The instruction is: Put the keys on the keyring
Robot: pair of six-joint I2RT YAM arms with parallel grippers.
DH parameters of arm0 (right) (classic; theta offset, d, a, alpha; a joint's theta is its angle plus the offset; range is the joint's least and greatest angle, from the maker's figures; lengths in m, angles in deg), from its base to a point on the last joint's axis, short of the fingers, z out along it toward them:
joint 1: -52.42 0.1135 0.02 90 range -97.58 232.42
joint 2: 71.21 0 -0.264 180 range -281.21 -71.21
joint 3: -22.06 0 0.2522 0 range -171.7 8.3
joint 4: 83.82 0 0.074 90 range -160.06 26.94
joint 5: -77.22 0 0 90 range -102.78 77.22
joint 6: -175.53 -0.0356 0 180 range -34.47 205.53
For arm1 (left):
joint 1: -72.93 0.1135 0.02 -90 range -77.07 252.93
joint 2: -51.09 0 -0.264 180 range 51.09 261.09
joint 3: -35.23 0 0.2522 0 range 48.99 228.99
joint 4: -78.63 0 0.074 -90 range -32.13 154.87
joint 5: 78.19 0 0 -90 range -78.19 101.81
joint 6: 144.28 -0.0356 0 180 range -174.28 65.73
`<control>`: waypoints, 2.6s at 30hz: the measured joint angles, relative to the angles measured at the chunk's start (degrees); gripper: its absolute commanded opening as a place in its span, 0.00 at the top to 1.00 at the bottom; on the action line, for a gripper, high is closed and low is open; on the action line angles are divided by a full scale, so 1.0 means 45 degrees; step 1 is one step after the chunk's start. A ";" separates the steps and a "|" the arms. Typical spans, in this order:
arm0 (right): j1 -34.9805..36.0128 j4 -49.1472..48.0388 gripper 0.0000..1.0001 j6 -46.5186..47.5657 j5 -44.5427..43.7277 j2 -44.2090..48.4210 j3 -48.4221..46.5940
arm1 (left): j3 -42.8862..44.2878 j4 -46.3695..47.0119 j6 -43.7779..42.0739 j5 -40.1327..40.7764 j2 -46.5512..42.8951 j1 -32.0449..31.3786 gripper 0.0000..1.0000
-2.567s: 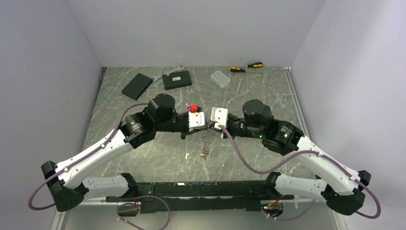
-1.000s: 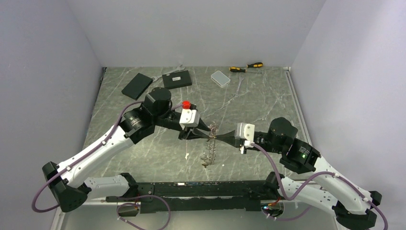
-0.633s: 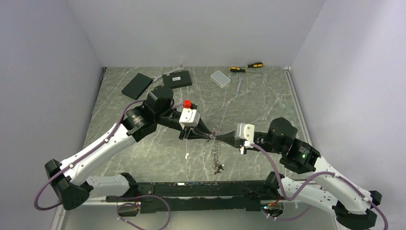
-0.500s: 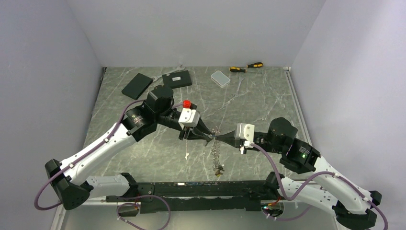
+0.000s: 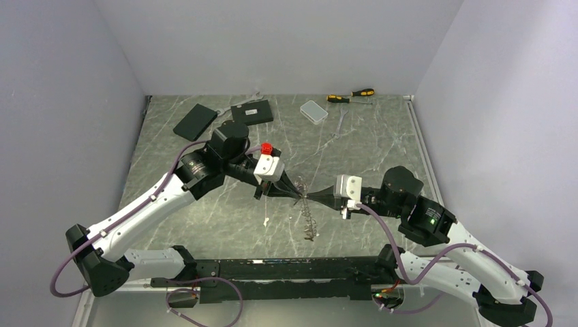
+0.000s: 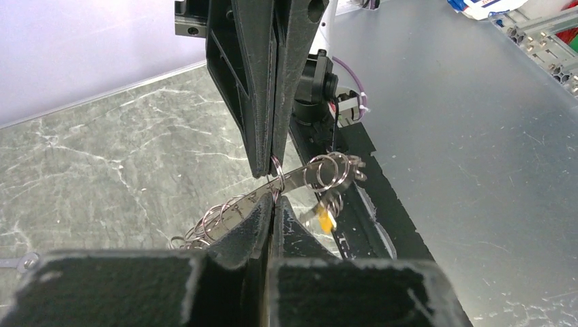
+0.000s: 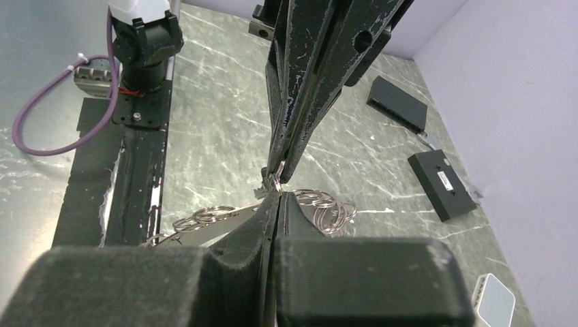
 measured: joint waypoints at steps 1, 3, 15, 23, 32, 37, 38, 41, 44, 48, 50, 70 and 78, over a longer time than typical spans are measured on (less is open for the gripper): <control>0.0000 0.0000 1.00 0.0000 0.0000 -0.0005 0.0000 | 0.0000 -0.0044 -0.0015 0.0000 0.0000 0.0000 1.00; 0.0000 0.0005 1.00 0.0000 0.0005 -0.0024 0.0000 | 0.0000 -0.0092 -0.0015 0.0000 0.0000 0.0000 1.00; 0.0000 -0.0432 1.00 -0.0151 -0.0355 0.0291 0.0219 | -0.0175 0.0622 0.0311 0.0015 -0.0058 0.0010 1.00; 0.0000 -0.1549 1.00 -0.0709 -0.0699 0.0816 0.1083 | -0.0831 0.1787 0.1010 0.0257 -0.0350 0.0010 1.00; 0.0000 -0.2701 1.00 -0.1375 -0.0860 0.1020 0.1656 | -0.1025 0.2336 0.1404 0.0481 -0.0627 0.0019 1.00; 0.0000 -0.3167 1.00 -0.1797 -0.1020 0.1190 0.1904 | -0.1122 0.2550 0.1452 0.0661 -0.0743 0.0024 1.00; 0.0000 -0.3327 1.00 -0.1894 -0.1030 0.1234 0.1996 | -0.1195 0.2642 0.1467 0.0690 -0.0801 0.0019 1.00; 0.0000 -0.3793 1.00 -0.2186 -0.1054 0.1321 0.2259 | -0.1302 0.2739 0.1486 0.0782 -0.0933 0.0024 1.00; 0.0000 -0.4114 1.00 -0.2409 -0.1137 0.1336 0.2409 | -0.1370 0.2875 0.1515 0.0806 -0.0996 0.0024 1.00; 0.0000 -0.4527 1.00 -0.2720 -0.1350 0.1336 0.2555 | -0.1467 0.3181 0.1783 0.0976 -0.1103 0.0024 1.00; 0.0000 -0.4818 1.00 -0.2919 -0.1418 0.1341 0.2667 | -0.1598 0.3405 0.1894 0.1151 -0.1229 0.0024 1.00; -0.0010 -0.7791 1.00 -0.4381 -0.2103 0.1224 0.3818 | -0.2191 0.4794 0.3487 0.2225 -0.1739 0.0083 1.00; -0.0019 -0.8505 1.00 -0.4444 -0.2220 0.0957 0.3818 | -0.2234 0.5221 0.4347 0.2365 -0.1486 0.0097 1.00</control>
